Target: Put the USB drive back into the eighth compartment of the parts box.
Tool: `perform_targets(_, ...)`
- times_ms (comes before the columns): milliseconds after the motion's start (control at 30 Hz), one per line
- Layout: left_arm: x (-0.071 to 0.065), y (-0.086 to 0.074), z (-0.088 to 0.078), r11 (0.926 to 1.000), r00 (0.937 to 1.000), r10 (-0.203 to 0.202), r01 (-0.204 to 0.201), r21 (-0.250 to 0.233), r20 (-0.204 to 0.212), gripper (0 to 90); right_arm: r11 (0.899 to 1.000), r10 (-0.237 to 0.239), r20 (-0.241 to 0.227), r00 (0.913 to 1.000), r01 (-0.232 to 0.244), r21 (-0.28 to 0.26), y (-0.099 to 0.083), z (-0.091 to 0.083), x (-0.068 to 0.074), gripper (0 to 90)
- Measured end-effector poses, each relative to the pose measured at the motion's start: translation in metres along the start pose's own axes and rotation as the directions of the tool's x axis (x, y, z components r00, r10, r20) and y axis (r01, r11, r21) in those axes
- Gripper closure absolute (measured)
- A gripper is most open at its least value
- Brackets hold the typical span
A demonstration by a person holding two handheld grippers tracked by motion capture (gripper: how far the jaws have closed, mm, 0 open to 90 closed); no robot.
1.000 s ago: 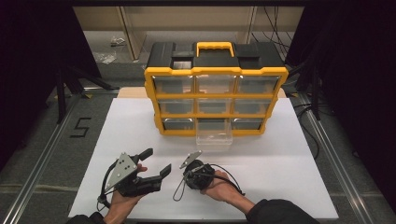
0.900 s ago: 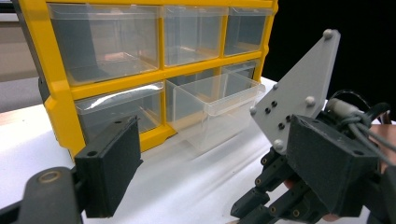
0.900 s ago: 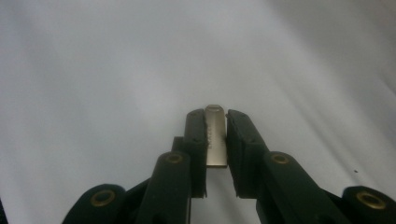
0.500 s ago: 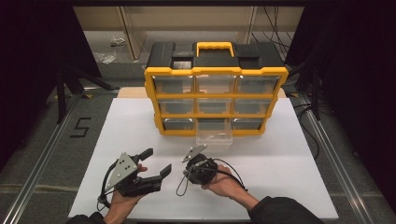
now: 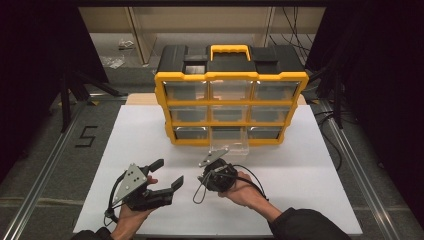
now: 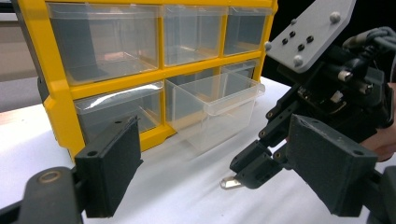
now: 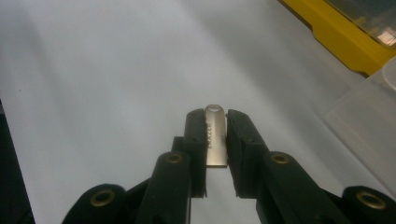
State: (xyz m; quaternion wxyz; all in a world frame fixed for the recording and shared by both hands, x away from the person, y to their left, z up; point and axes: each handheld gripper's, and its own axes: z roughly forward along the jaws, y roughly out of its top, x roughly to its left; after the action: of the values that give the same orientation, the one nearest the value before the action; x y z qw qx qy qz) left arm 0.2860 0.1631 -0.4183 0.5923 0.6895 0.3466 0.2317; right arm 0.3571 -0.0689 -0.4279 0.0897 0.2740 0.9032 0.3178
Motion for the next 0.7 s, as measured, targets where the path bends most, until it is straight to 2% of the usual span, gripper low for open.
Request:
perform_targets(267,0.0,0.0,0.0,1.0,1.0,-0.002,0.002,0.0,-0.001,17.5,1.0,0.008,0.005,1.0,-0.007,-0.019,0.004,-0.008,-0.005,79.3)
perform_targets(700,0.0,0.0,0.0,1.0,1.0,-0.002,0.002,-0.001,-0.001,17.5,0.995,0.044,0.019,0.9988,-0.042,-0.091,0.012,-0.031,-0.018,79.3)
